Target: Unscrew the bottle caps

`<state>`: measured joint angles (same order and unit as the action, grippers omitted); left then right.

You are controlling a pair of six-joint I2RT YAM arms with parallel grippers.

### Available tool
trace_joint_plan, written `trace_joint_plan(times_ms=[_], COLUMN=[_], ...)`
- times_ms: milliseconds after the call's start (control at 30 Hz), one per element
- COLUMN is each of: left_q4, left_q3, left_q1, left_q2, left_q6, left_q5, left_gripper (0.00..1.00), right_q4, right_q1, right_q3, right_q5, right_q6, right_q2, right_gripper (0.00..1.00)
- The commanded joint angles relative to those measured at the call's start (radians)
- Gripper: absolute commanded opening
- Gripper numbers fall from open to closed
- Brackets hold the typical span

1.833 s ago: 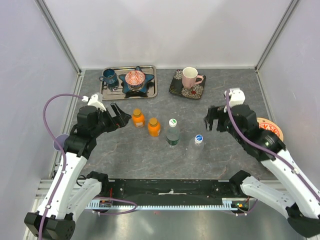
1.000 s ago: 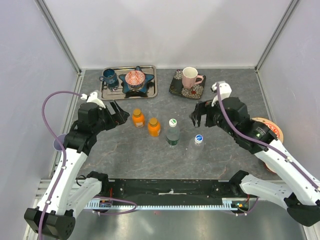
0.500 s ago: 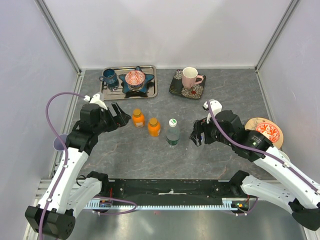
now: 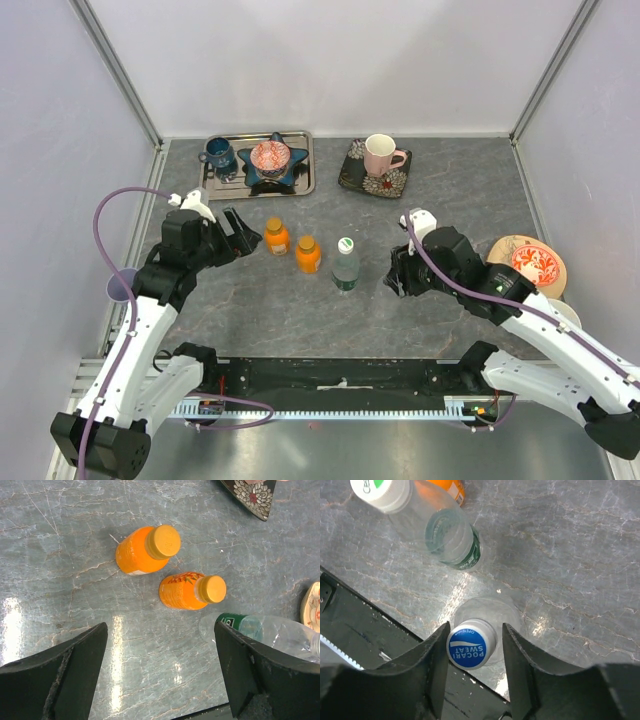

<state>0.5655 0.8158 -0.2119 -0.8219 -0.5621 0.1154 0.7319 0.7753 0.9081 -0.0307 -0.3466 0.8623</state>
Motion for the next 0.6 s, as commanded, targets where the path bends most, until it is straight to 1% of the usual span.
trace_joint_plan(times_ms=[0, 67, 133, 167, 200, 233, 267, 300, 333, 367, 400, 467, 567], left_q4=[-0.039, -0.039, -0.039, -0.036, -0.035, -0.035, -0.035, -0.033, -0.035, -0.039, -0.045, -0.07, -0.148], left_q3=[0.005, 0.009, 0.022, 0.031, 0.04, 0.061, 0.074, 0.089, 0.124, 0.144, 0.163, 0.216, 0.284], left_q1=[-0.001, -0.001, -0.001, -0.001, -0.001, -0.001, -0.001, -0.001, -0.001, -0.001, -0.001, -0.003, -0.001], left_q2=[0.009, 0.01, 0.01, 0.012, 0.018, 0.02, 0.023, 0.026, 0.027, 0.024, 0.021, 0.009, -0.016], left_q6=[-0.013, -0.012, -0.012, -0.012, -0.013, -0.018, -0.021, -0.025, -0.031, -0.035, -0.038, -0.041, -0.055], left_q5=[0.023, 0.015, -0.008, -0.02, -0.037, -0.072, -0.092, -0.112, -0.155, -0.172, -0.183, -0.201, -0.162], left_gripper=[0.93, 0.93, 0.92, 0.92, 0.92, 0.92, 0.92, 0.92, 0.93, 0.93, 0.93, 0.94, 0.95], right_q4=[-0.011, 0.003, 0.044, 0.064, 0.089, 0.136, 0.161, 0.185, 0.229, 0.247, 0.26, 0.259, 0.169], right_q1=[0.005, 0.005, 0.004, 0.004, 0.005, 0.005, 0.004, 0.004, 0.004, 0.005, 0.004, 0.005, 0.004], right_q3=[-0.005, 0.021, 0.066, 0.136, 0.178, 0.224, 0.324, 0.378, 0.431, 0.531, 0.579, 0.687, 0.726], right_q5=[-0.009, -0.044, -0.093, -0.156, -0.2, -0.236, -0.271, -0.343, -0.369, -0.397, -0.432, -0.448, -0.417], right_q6=[-0.006, -0.009, -0.009, -0.014, -0.012, -0.012, -0.012, -0.014, -0.014, -0.014, -0.011, 0.007, 0.09], right_q2=[-0.003, -0.011, -0.032, -0.037, -0.04, -0.04, -0.036, -0.02, -0.011, 0.001, 0.021, 0.043, 0.081], right_gripper=[0.45, 0.39, 0.38, 0.36, 0.3, 0.29, 0.27, 0.19, 0.13, 0.07, 0.0, 0.0, 0.0])
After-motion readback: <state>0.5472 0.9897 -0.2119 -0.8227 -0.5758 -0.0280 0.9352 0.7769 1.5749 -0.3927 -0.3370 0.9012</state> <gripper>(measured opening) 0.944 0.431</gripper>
